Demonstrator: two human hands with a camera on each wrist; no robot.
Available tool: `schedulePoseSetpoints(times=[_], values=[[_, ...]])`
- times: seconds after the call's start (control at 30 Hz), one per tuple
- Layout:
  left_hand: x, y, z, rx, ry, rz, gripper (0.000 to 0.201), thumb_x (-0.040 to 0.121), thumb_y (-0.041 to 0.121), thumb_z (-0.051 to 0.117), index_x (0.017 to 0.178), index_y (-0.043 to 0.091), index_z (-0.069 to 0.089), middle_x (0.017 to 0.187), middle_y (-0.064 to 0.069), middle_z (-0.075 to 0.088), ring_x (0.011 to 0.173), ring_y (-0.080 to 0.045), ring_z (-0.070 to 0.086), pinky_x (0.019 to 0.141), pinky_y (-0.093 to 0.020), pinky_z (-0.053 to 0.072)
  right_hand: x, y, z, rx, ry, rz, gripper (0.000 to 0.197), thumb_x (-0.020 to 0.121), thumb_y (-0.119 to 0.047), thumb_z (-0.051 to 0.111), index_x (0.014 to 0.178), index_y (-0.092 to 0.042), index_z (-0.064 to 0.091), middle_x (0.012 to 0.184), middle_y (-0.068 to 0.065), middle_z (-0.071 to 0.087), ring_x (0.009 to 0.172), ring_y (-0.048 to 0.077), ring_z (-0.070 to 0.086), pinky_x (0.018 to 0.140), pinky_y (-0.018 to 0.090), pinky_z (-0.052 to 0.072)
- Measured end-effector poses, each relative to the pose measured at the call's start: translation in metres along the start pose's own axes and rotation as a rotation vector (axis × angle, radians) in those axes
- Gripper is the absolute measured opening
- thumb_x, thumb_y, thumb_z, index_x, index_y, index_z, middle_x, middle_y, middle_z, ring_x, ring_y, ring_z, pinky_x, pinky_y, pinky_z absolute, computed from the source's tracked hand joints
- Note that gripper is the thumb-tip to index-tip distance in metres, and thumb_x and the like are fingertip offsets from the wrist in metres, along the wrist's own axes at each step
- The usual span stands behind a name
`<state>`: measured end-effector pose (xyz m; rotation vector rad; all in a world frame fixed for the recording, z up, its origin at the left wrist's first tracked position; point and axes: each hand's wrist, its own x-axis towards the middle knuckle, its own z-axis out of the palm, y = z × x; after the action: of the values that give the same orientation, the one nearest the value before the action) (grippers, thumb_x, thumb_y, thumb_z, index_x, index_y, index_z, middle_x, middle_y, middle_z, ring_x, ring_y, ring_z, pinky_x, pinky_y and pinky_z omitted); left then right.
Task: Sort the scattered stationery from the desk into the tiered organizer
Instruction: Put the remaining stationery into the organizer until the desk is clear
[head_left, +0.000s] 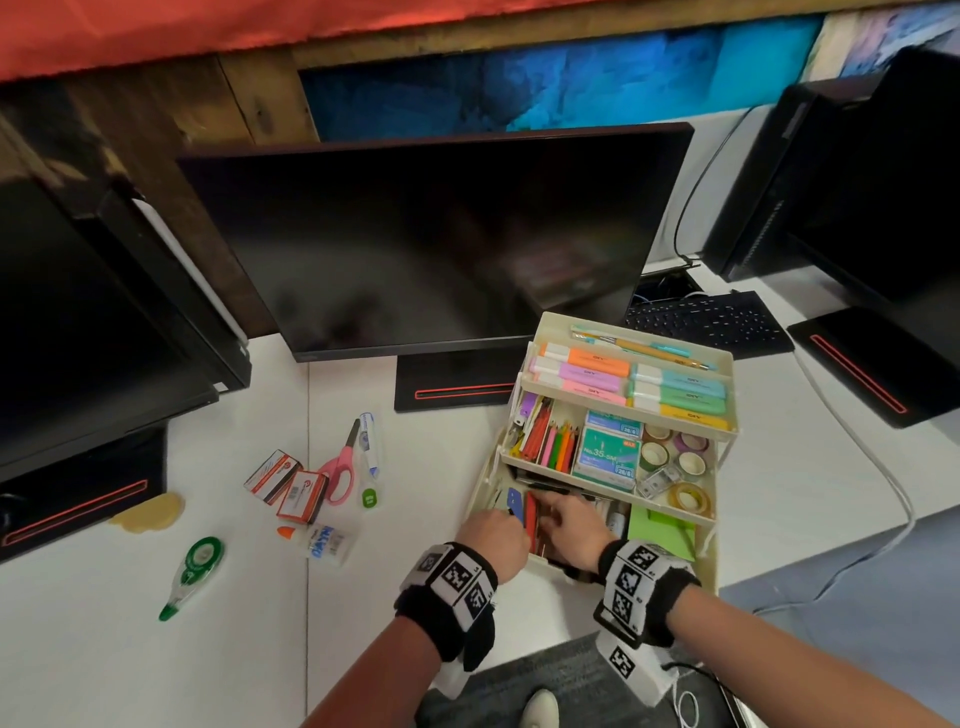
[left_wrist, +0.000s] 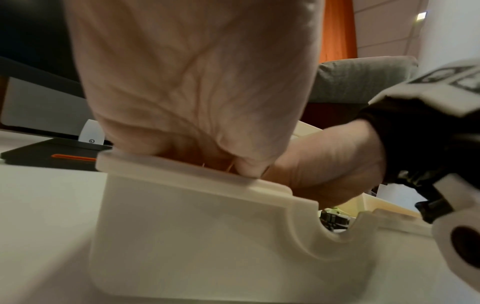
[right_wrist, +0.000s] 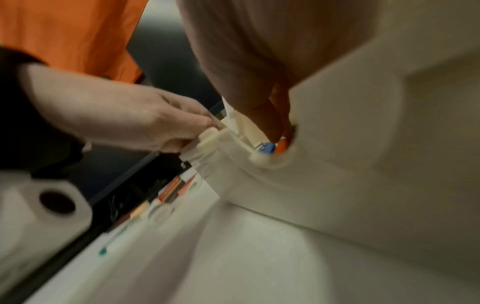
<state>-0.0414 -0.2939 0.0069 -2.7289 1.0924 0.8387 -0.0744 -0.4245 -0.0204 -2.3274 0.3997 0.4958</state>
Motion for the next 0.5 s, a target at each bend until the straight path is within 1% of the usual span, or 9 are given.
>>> schedulePoseSetpoints(times=[0.07,0.13,0.23,0.3,0.37,0.4,0.47,0.5], values=[[0.000,0.000,0.001,-0.100,0.037,-0.054,0.037,0.100,0.016,0.029,0.113,-0.004,0.058,0.118,-0.021,0.058,0.107,-0.034,0.056,0.085,-0.039,0.044,-0.001,-0.003,-0.002,0.042,-0.024,0.011,0.046,0.093,-0.007,0.042,0.137,-0.019,0.047,0.124,0.012,0.061,0.112,0.026,0.056,0.090,0.022,0.041],[0.001,-0.002,0.001,-0.203,0.059,-0.085,0.038,0.099,0.023,0.031,0.110,-0.003,0.058,0.116,-0.020,0.058,0.104,-0.033,0.056,0.083,-0.037,0.044,-0.002,-0.004,-0.005,0.094,-0.052,0.032,0.042,0.092,-0.006,0.043,0.132,-0.015,0.052,0.118,0.011,0.064,0.105,0.025,0.060,0.084,0.021,0.043],[0.002,-0.003,0.001,-0.239,0.079,-0.093,0.039,0.099,0.025,0.032,0.111,-0.003,0.057,0.116,-0.020,0.057,0.104,-0.032,0.056,0.084,-0.037,0.044,-0.005,-0.003,-0.007,0.167,-0.060,0.035,0.038,0.090,-0.005,0.045,0.124,-0.013,0.058,0.108,0.012,0.067,0.091,0.023,0.060,0.084,0.027,0.047],[0.003,-0.004,0.001,-0.239,0.093,-0.087,0.039,0.099,0.025,0.032,0.111,-0.003,0.056,0.116,-0.019,0.056,0.105,-0.032,0.056,0.084,-0.038,0.043,-0.008,-0.002,-0.009,0.249,-0.096,0.022,0.041,0.089,-0.001,0.043,0.127,-0.015,0.055,0.109,0.010,0.066,0.091,0.020,0.059,0.085,0.029,0.049],[0.002,-0.005,0.002,-0.237,0.102,-0.079,0.038,0.100,0.025,0.032,0.110,-0.002,0.057,0.115,-0.019,0.056,0.104,-0.032,0.055,0.085,-0.037,0.043,-0.014,0.000,-0.013,0.332,-0.153,0.017,0.044,0.089,0.003,0.041,0.128,-0.017,0.048,0.112,0.008,0.062,0.097,0.019,0.058,0.082,0.023,0.049],[0.002,-0.005,0.002,-0.248,0.116,-0.072,0.037,0.100,0.024,0.033,0.109,-0.002,0.058,0.114,-0.018,0.056,0.103,-0.031,0.055,0.085,-0.037,0.043,-0.016,0.002,-0.015,0.300,-0.135,0.019,0.046,0.089,0.003,0.040,0.131,-0.016,0.045,0.115,0.008,0.061,0.102,0.020,0.058,0.083,0.024,0.049],[0.000,-0.007,0.000,-0.285,0.184,-0.060,0.034,0.099,0.022,0.033,0.106,0.001,0.060,0.110,-0.016,0.059,0.099,-0.029,0.057,0.084,-0.036,0.043,-0.019,0.008,-0.022,0.051,-0.041,0.008,0.052,0.087,0.002,0.037,0.135,-0.016,0.043,0.123,0.010,0.060,0.113,0.026,0.056,0.093,0.030,0.046],[-0.003,-0.008,-0.002,-0.306,0.230,-0.050,0.033,0.099,0.021,0.034,0.104,0.003,0.061,0.107,-0.014,0.060,0.097,-0.028,0.057,0.083,-0.035,0.044,-0.021,0.010,-0.023,-0.093,-0.022,-0.010,0.052,0.085,0.000,0.037,0.134,-0.017,0.045,0.124,0.010,0.060,0.114,0.028,0.055,0.094,0.032,0.046]])
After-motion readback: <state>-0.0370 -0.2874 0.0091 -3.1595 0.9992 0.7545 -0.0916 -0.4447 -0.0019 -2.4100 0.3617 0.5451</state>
